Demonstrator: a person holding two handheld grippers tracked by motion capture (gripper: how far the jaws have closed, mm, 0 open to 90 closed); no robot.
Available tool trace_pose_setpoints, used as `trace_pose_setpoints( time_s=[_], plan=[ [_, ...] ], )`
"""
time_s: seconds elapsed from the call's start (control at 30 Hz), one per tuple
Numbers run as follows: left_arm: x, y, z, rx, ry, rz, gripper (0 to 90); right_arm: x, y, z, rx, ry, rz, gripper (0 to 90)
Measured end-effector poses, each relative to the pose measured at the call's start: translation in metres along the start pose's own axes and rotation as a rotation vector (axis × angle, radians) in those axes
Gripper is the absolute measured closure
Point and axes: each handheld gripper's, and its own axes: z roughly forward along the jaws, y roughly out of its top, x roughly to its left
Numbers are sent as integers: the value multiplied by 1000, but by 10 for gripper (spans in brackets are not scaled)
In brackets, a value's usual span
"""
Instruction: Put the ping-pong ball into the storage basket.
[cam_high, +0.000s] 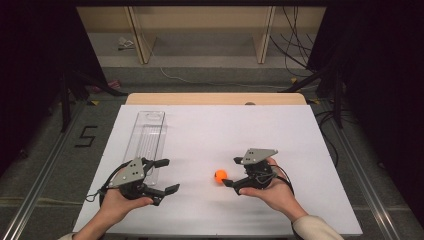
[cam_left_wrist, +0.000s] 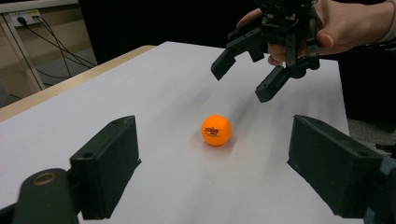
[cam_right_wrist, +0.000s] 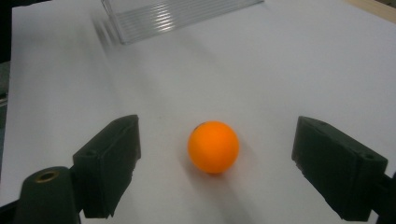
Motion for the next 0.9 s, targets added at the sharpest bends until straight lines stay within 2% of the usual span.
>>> trace_pose_setpoints(
  time_s=[0.9],
  plan=[
    [0,0,0,2,-6,3,158,-2,4,37,81,34,-23,166]
  ],
)
